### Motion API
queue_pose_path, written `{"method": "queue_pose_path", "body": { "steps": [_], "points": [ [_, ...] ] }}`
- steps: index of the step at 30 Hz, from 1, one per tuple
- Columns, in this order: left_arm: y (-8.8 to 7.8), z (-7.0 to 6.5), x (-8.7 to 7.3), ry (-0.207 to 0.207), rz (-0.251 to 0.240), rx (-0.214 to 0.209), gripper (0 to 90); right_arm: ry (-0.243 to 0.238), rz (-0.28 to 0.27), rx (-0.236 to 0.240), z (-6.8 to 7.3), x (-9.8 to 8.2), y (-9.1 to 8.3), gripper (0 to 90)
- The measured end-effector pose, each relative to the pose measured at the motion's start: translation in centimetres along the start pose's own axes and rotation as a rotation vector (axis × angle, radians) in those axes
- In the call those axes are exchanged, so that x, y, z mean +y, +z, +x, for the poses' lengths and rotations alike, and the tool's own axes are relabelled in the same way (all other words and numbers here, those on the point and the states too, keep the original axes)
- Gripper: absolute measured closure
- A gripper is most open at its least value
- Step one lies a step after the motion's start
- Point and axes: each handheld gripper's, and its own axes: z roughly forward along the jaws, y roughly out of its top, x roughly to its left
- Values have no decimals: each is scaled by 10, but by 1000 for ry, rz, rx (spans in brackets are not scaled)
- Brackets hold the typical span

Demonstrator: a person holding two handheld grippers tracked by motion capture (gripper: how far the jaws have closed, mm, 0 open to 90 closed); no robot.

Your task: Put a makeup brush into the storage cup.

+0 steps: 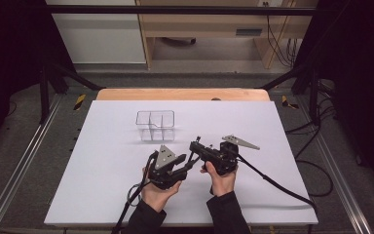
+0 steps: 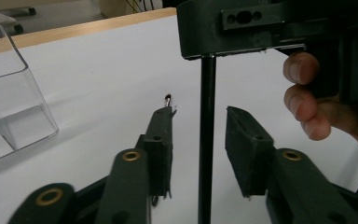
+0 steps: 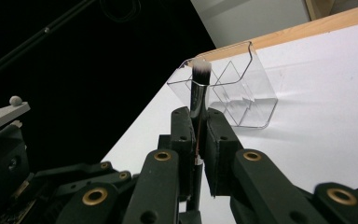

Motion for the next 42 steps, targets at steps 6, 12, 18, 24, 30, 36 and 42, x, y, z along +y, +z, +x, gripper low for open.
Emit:
{"method": "queue_pose_path", "body": {
  "steps": [6,12,18,24,30,36,42],
  "points": [
    [6,-2,5,19,32,-11,593,-46,2,11,1,-2,-1,838],
    [10,-6,12,27,42,-13,676,-78,2,24,2,-3,-2,838],
    [12,-7,17,30,39,-13,769,-98,4,30,2,-3,-4,838],
    [11,-7,17,25,35,-8,823,-115,-3,33,3,-3,-5,838],
    [11,-8,17,29,26,-1,826,-116,-7,36,3,-3,-5,833],
    [8,-2,17,18,17,15,826,-144,-22,23,3,-1,-8,696],
    [3,7,16,5,9,24,825,-172,-38,7,3,4,-11,555]
  ]
}}
